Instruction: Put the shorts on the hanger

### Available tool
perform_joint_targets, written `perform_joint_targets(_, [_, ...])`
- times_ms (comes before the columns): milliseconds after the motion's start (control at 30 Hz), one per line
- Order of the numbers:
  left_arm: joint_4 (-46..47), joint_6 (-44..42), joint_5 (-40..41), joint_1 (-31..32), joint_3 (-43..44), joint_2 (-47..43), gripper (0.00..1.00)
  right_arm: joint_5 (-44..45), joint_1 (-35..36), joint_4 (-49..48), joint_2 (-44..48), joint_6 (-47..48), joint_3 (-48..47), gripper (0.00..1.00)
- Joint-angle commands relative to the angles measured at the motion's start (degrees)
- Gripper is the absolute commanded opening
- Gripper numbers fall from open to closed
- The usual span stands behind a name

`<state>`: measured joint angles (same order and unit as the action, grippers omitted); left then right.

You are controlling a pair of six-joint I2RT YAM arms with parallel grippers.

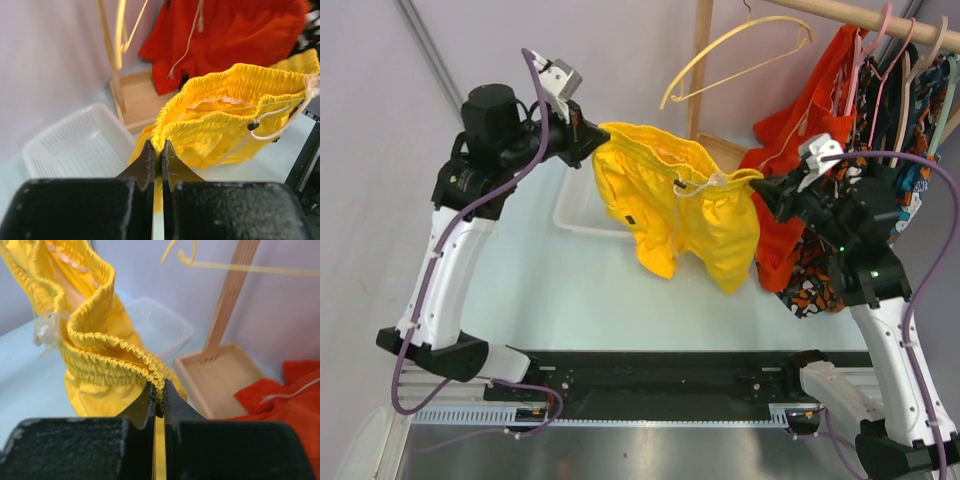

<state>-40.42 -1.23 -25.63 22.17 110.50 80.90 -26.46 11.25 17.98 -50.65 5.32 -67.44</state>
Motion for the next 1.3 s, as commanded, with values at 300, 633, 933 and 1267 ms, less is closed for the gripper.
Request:
perform_joint_targets(300, [5.7, -9.2, 0.1, 3.0, 11.1, -11.6, 0.01, 5.1, -0.2, -5.2, -1.2, 8.2, -17.4, 0.00])
perform_joint_targets(633, [-1.1, -12.5, 25.5, 2.4, -2.4, -13.1, 0.00, 4.4, 0.8, -0.3, -9.3, 7.0, -18.3, 0.00])
perform_joint_targets(933, [0.7, -15.9, 24.1, -1.8, -7.9, -10.9, 0.00, 3.5, 1.8, 2.7, -9.7, 9.4, -18.0, 0.00])
perform_joint_targets(1267, [-14.0, -28.6, -8.1, -6.1, -18.6, -8.6, 0.00, 1.2, 12.4, 22.5, -3.4, 12.5, -4.2, 0.00])
